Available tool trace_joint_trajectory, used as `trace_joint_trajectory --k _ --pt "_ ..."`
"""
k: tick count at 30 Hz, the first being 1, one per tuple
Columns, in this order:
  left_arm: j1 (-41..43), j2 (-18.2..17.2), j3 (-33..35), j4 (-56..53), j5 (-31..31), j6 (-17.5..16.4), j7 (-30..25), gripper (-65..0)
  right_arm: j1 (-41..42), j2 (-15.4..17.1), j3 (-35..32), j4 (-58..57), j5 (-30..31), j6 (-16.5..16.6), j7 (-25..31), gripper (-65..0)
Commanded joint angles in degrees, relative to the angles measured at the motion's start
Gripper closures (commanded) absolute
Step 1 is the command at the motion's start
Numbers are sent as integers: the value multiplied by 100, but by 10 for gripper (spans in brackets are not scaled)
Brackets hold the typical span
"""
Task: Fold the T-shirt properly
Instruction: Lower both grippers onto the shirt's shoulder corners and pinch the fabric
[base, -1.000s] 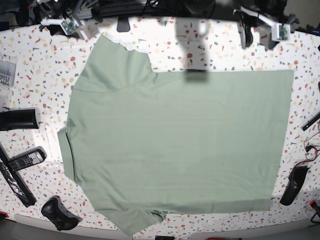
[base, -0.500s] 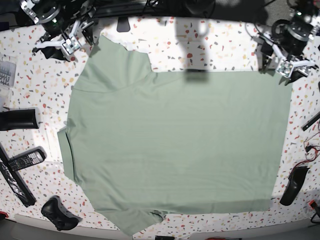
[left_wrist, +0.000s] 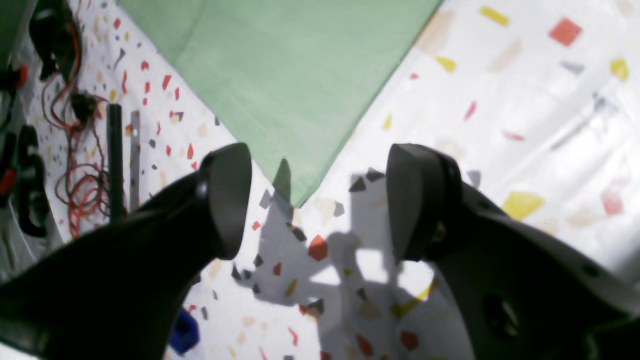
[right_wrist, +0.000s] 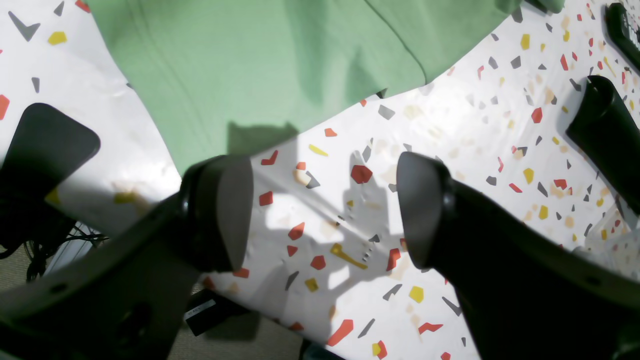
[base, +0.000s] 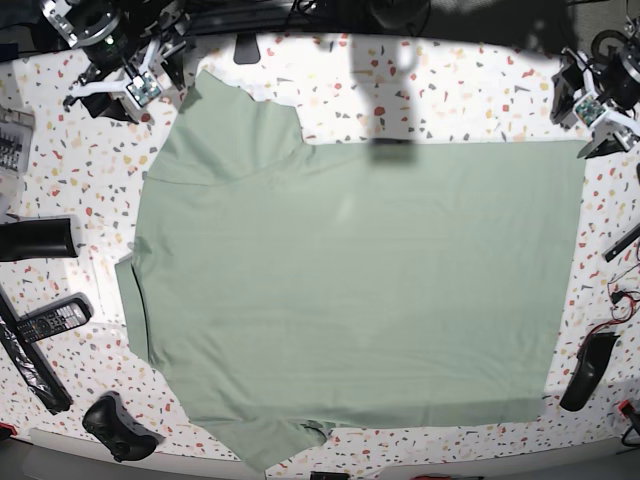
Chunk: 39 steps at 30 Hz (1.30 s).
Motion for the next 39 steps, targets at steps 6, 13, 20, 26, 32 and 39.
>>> trace_joint_trajectory --k 6,13,20,26,32,39 --pt "-214 -813 332 66 -72 72 -114 -382 -17 61 31 98 -20 -24 109 -432" --pt "-439 -1495 1480 66 -66 76 402 -382 -17 61 31 98 -20 -26 107 -432" --pt "-1152 -1403 2017 -437 -74 280 402 -382 -20 59 31 98 -20 -26 107 -432" --pt "-1541 -1399 2197 -1370 -76 289 350 -364 -17 61 31 98 -17 -26 111 -432" --pt "-1517 -1346 2197 -1460 -435 286 74 -1 -17 46 31 98 42 -15 101 -432" --pt "-1521 -1322 2194 -1316 -986 286 -138 0 -17 61 31 98 -949 1134 98 -432"
